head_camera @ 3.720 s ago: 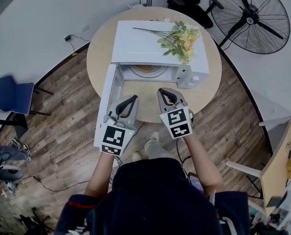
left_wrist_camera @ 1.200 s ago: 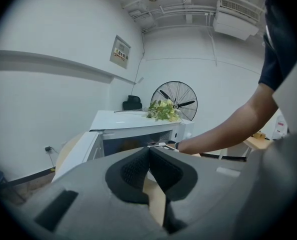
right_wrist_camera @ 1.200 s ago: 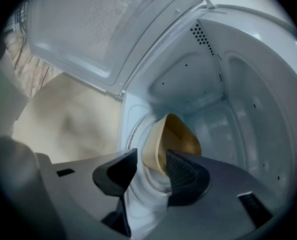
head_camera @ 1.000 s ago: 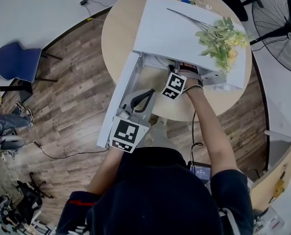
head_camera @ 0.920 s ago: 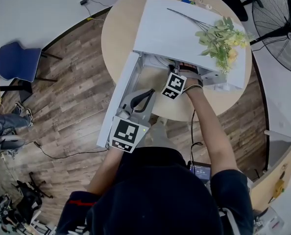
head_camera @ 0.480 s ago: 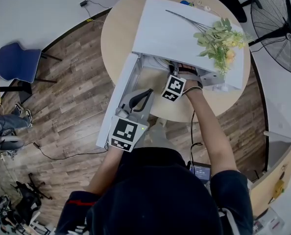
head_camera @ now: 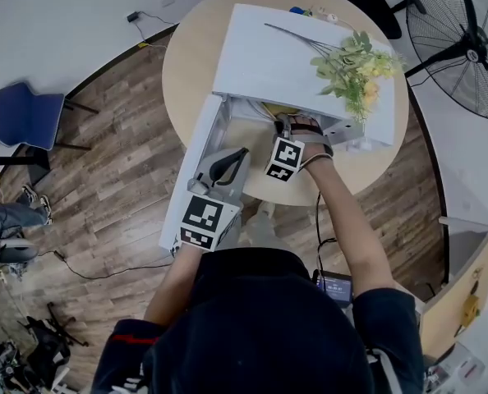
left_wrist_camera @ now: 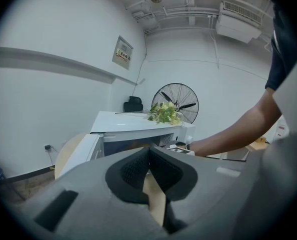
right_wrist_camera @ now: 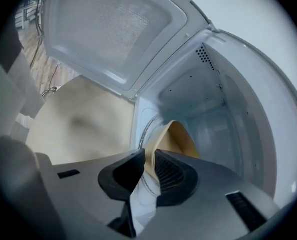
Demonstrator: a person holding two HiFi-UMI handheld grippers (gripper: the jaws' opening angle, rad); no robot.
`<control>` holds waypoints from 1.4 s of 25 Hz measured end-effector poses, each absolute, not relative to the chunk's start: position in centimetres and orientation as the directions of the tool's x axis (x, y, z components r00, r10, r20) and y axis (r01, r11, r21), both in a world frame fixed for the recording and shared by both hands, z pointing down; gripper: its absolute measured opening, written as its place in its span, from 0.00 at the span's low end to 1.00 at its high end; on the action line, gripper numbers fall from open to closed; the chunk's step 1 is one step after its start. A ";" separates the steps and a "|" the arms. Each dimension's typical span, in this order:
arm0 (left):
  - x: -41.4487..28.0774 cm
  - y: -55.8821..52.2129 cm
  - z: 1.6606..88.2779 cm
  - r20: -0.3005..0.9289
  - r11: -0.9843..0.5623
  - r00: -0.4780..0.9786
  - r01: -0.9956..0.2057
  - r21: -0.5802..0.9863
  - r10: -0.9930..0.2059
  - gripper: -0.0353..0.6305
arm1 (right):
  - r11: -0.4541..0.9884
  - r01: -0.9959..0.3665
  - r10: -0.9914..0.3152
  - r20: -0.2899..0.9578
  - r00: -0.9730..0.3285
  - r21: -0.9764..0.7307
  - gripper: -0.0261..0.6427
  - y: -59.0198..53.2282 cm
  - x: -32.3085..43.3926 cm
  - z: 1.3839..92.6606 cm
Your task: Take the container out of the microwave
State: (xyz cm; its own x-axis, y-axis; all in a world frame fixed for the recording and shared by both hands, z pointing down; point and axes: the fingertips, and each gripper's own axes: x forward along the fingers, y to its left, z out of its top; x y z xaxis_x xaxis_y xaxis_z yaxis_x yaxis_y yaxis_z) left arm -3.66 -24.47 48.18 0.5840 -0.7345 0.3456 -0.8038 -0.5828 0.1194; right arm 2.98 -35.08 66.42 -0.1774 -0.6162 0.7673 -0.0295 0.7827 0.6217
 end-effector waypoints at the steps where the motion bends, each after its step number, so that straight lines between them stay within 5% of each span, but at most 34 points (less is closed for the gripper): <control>1: -3.6 -24.5 48.1 0.345 -0.584 0.585 -0.803 0.120 -0.734 0.08 | 0.785 -0.029 -0.613 0.769 -0.178 0.619 0.13 -34.8 3.0 66.3; 35: -2.5 -24.9 42.9 0.255 -0.656 0.641 -0.754 0.033 -0.724 0.08 | 0.958 -0.019 -0.280 0.923 -0.263 0.285 0.08 -22.2 3.3 57.6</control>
State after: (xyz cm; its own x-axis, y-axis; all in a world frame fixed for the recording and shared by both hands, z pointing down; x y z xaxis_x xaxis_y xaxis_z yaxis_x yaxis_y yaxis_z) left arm -2.46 -24.91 42.88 0.6409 -0.7240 0.2549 -0.7540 -0.6560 0.0326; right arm 3.27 -22.25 57.58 -0.2625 -0.2802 0.9233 -0.0189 0.9582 0.2854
